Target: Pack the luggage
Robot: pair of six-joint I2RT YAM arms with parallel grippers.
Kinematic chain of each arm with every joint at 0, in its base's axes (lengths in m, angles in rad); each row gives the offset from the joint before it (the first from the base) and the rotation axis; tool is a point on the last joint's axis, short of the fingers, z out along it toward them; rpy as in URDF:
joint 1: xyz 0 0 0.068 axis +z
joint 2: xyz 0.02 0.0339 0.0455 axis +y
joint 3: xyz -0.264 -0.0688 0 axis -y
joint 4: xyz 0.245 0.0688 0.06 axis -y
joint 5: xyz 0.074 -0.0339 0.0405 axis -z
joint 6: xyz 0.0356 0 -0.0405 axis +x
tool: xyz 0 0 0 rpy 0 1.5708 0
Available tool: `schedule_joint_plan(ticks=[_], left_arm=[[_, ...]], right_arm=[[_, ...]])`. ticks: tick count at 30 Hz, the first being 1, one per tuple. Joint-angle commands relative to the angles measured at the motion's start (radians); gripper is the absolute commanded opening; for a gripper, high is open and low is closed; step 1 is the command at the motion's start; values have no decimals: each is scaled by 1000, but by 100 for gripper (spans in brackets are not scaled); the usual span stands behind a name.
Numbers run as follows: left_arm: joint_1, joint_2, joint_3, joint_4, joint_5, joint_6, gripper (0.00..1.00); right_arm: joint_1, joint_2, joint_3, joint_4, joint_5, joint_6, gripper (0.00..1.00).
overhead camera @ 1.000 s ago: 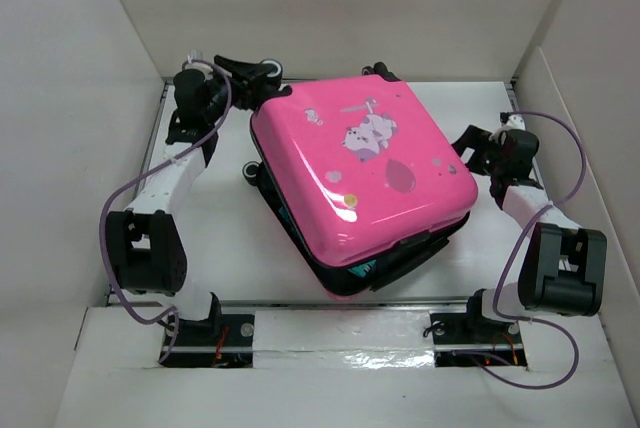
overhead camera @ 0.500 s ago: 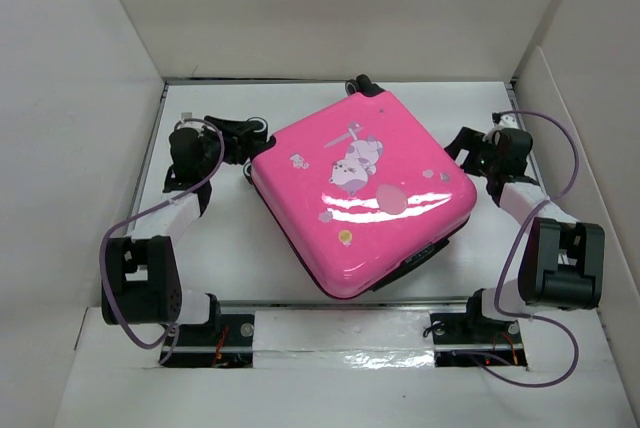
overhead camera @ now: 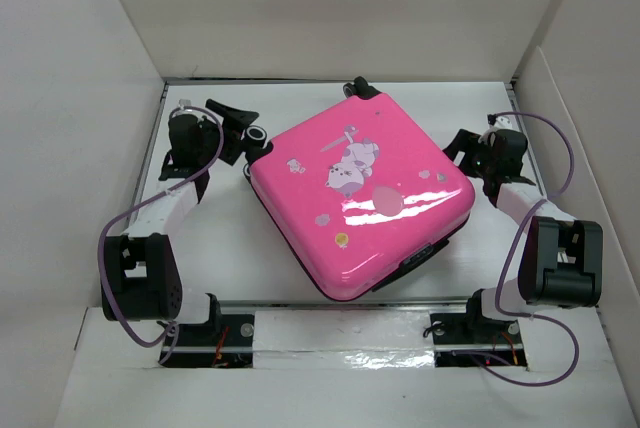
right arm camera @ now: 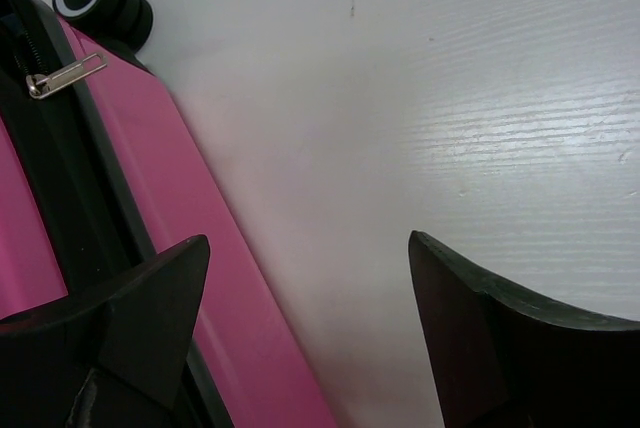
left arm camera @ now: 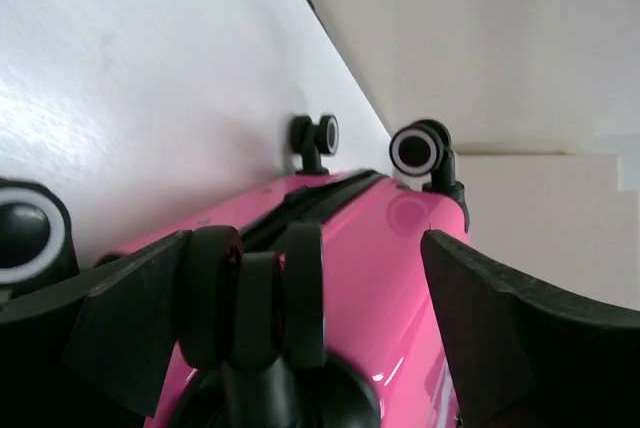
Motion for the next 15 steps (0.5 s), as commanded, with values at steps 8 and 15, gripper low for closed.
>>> schedule_joint_plan(ticks=[8,15], left_arm=[[39,-53,218,-277,-398,347,99],[39,-483,-281,-110,-384,200,0]], right_arm=[[1,-32,-29,50,-13,14,86],[-8,-35,-58,79,-8,29,72]])
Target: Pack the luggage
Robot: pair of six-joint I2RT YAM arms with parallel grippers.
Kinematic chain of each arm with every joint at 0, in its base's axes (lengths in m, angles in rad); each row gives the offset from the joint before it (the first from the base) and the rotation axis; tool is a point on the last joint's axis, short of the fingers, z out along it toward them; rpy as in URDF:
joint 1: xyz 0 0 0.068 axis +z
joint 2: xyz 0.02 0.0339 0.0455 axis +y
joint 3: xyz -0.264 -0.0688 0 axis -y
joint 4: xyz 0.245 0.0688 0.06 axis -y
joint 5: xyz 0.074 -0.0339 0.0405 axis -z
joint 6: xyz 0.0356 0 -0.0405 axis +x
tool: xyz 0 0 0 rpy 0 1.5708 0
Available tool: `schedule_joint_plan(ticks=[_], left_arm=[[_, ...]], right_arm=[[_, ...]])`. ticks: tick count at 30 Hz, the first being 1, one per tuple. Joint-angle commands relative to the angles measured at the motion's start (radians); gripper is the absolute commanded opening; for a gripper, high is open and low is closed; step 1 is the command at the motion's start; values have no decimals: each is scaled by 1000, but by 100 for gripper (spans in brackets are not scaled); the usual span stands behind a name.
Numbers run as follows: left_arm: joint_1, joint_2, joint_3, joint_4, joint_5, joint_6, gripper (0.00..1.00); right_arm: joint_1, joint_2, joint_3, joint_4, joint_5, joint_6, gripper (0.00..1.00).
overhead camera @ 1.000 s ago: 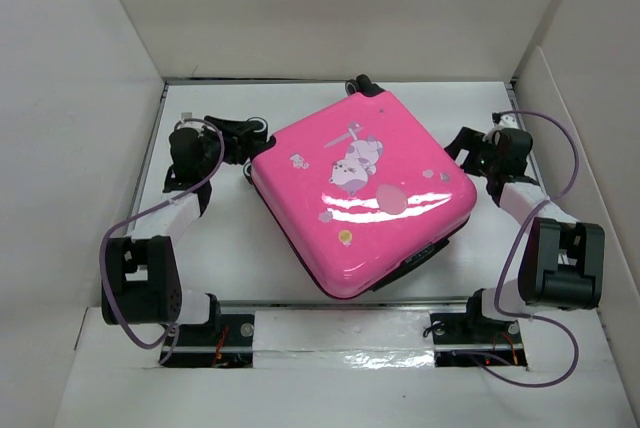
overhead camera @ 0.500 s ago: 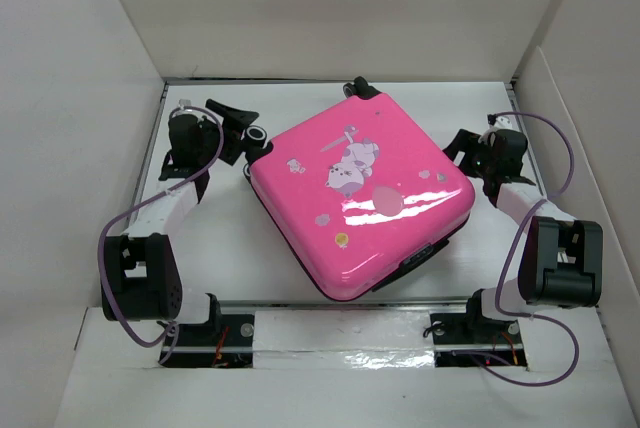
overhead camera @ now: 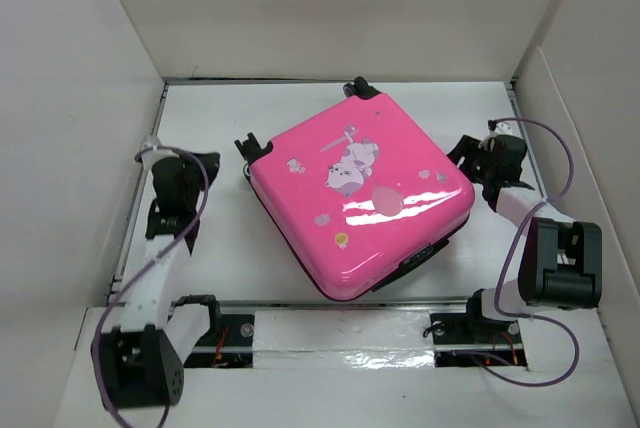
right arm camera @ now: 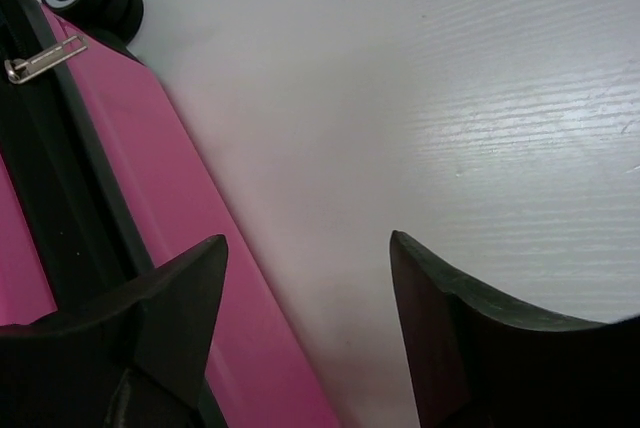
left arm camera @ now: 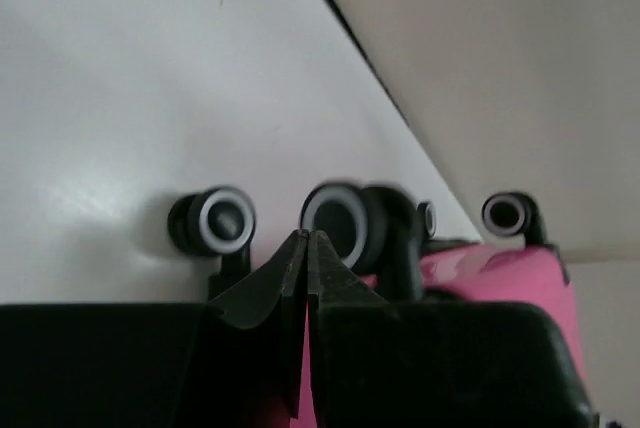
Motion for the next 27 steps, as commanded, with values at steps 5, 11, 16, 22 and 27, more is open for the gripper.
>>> schedule_joint_plan(ticks=[5,11,16,22,27], left_arm=[[-192,-293,-405,12,115,-15,0],[-264,-356,-527,80,219,-72,0],[-264,-212,-532,256,296,-95,0],[-370,-28,-420,371,237,-105,0],[-384,107,-322,427,167,-118,0]], right_arm=[[-10,-43,-58,82,-3,28,55],[-10,-109,-134,105,-39,43,39],[46,-187,-199,79,-46,32,35],[194,-235,-222,66,-28,60,35],[299,-207,-205,102,-19,103,34]])
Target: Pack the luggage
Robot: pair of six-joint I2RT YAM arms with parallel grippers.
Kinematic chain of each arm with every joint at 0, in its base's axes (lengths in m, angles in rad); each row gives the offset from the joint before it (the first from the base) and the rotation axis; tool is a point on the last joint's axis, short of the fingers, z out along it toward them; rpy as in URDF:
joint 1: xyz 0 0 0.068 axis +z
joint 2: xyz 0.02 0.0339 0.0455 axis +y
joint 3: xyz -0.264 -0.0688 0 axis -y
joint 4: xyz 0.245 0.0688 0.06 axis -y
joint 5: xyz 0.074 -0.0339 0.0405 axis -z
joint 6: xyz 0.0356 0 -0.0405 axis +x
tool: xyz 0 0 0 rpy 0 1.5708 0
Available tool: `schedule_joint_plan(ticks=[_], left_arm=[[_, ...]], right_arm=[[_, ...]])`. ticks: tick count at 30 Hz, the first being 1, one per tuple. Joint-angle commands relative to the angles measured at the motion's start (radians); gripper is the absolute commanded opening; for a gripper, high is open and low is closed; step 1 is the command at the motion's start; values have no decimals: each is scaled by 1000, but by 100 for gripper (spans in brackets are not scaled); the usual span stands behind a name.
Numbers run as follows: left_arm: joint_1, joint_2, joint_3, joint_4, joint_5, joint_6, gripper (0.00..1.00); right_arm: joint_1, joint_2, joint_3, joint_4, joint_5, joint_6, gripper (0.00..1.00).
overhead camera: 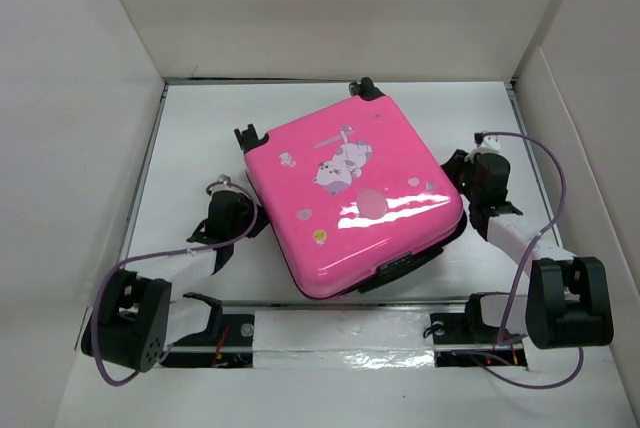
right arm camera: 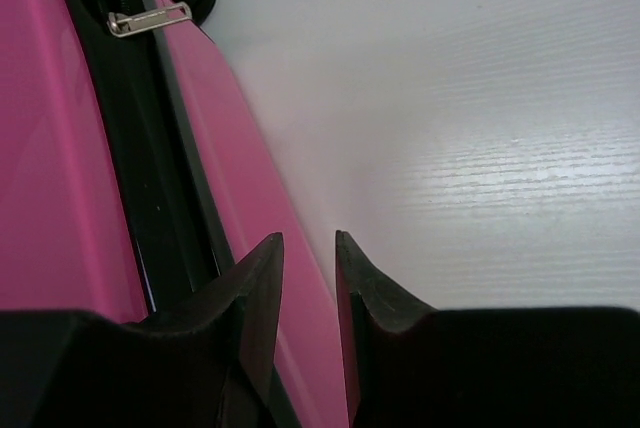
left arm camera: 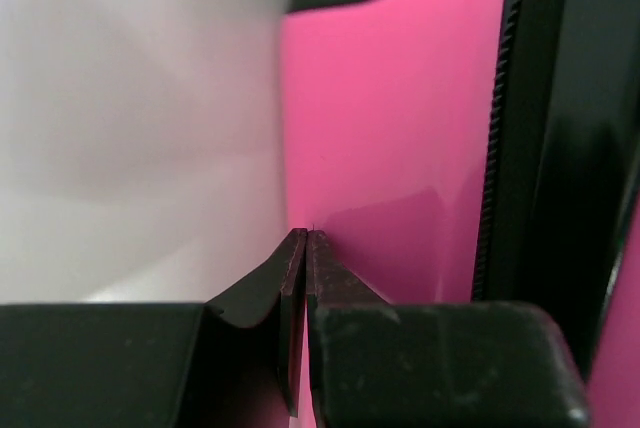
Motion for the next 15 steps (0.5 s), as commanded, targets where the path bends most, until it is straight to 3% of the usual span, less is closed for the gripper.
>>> schedule_joint_plan(ticks=[1,8,15], left_arm=[[-45,58,155,215,-18,-27,0],[33,344,488,172,-77,-10,0],[83,564,846,38,-51,38,0]], right_arm=[[167,19,8,4,-153,82,34],[438,139,57,131,-152,180,34],[578,236,139,233,-137,248,34]])
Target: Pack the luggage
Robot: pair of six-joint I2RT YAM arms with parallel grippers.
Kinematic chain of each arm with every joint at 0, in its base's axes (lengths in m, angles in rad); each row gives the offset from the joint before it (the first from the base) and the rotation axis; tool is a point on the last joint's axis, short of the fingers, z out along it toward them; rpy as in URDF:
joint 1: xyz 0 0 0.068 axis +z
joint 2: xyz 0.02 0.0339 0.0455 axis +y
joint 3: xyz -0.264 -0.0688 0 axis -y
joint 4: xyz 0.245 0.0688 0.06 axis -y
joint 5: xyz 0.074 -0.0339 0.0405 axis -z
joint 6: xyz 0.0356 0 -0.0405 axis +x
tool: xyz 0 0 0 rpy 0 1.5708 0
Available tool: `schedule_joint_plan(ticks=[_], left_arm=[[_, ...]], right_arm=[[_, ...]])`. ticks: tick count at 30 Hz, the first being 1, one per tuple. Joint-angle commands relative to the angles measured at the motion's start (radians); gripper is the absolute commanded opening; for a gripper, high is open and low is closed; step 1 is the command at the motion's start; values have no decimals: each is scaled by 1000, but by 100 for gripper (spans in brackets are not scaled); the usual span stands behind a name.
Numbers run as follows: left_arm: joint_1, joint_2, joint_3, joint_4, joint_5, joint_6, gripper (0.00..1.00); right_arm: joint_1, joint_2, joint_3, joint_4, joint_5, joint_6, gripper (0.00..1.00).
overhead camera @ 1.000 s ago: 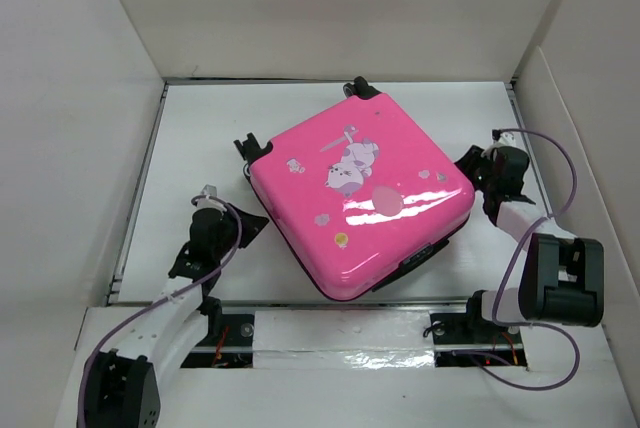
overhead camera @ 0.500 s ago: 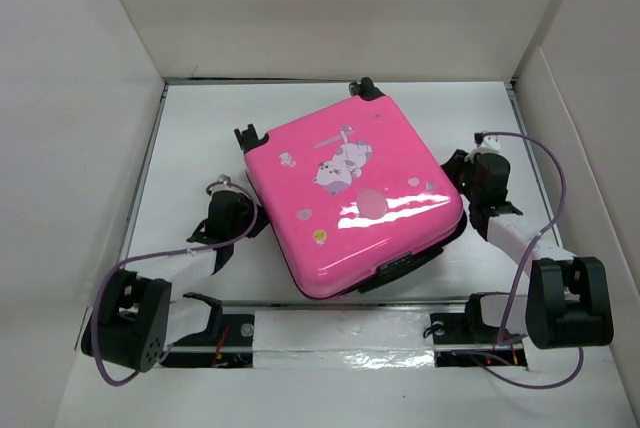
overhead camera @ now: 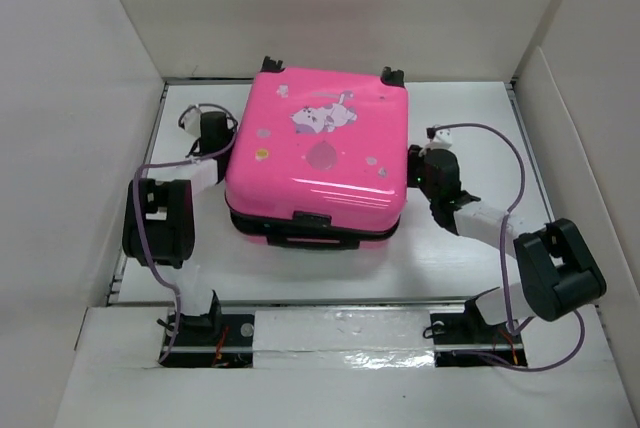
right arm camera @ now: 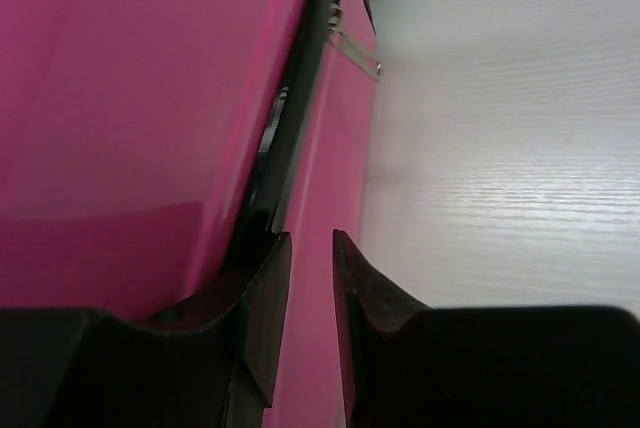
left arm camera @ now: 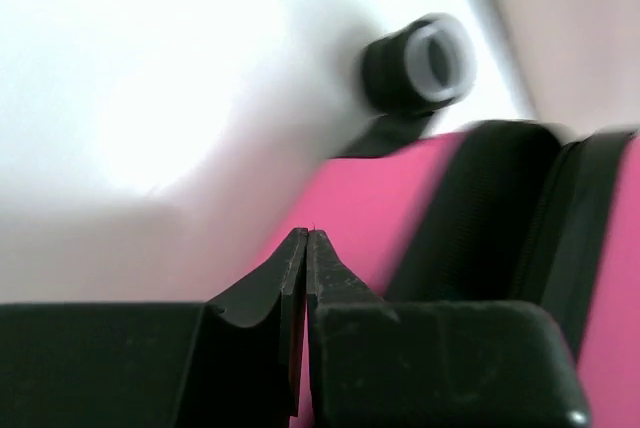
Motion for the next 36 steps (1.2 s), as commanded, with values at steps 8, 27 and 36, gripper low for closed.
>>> schedule_joint_plan(ticks=[8,27,36], left_arm=[[-72,-31,103,167,247,7,0],[121,-88,47,199,319,-47,0],[155,41,93,147,321,-9,0]], right_arm=[[222,71,27,134,-341,140,40],[298,-47,150,-242,-210,-62,56],[309,-52,121,-234,-180,-49,62]])
